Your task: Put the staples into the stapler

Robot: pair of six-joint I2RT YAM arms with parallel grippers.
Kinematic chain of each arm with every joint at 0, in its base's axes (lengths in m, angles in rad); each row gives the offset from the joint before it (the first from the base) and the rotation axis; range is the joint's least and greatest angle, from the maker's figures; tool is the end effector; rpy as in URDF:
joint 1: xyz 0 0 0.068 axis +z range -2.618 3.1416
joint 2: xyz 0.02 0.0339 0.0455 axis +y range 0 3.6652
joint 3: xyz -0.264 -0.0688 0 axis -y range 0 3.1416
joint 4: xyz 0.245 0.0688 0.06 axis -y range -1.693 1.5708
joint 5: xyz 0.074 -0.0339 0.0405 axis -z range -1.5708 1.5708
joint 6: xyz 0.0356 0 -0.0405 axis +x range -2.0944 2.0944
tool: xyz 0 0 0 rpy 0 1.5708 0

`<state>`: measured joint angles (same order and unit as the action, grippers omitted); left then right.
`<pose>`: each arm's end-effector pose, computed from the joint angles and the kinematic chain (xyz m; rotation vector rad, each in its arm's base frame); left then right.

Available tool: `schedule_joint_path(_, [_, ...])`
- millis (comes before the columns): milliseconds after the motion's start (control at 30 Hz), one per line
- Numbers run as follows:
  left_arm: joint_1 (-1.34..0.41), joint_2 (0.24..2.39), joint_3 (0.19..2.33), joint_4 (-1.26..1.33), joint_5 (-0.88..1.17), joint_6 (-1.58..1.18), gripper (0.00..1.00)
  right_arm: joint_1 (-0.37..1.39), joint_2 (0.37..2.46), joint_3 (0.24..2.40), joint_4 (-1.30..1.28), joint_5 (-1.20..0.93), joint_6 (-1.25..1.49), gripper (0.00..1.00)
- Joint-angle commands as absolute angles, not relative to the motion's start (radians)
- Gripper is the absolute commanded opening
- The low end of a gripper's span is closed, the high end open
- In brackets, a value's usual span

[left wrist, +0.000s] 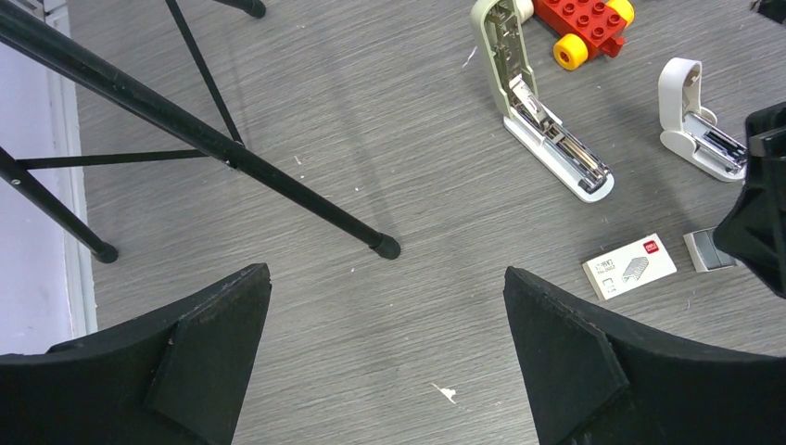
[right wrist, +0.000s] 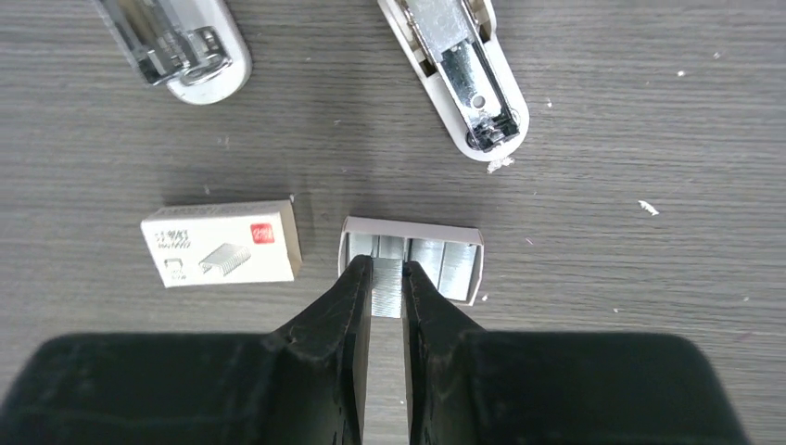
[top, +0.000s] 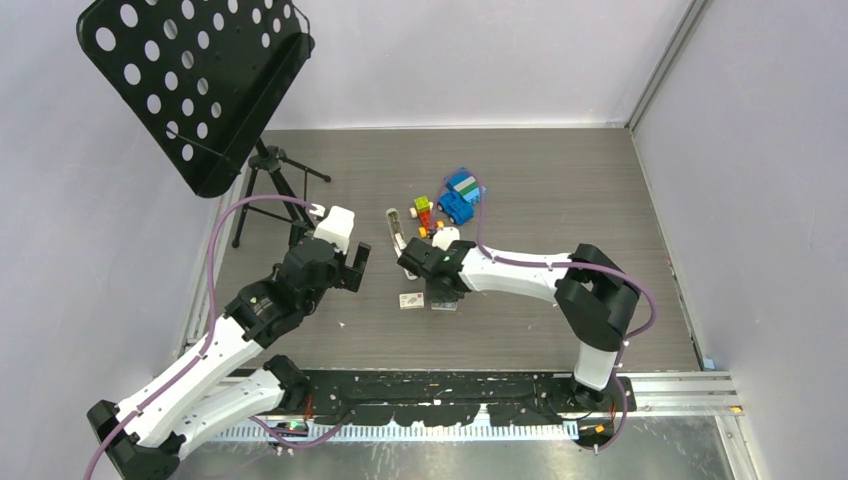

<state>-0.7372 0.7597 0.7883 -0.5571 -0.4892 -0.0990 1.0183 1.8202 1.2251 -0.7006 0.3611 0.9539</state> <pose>0.1318 -0.0971 0.3091 0.3574 2.0004 -0.0100 0.1948 0.2920 0.1784 -0.0187 2.6919 0.0395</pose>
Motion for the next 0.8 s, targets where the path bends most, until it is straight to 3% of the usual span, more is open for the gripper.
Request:
schedule_joint_path(0, [-0.735,0.75,0.785,-0.512,-0.502,-0.086,1.0,1.023,1.709,1.214,-0.644,0.352,0.82,0.15])
schedule_joint_path(500, [-0.735,0.739,0.778,-0.503,-0.495,-0.058,1.0,1.01,1.57,1.117,-0.458,0.341,0.276,0.15])
schedule_joint_path(767, [-0.735,0.732,0.772,-0.497,-0.472,-0.032,1.0,0.863,1.49,0.983,-0.272,0.202,0.166,0.15])
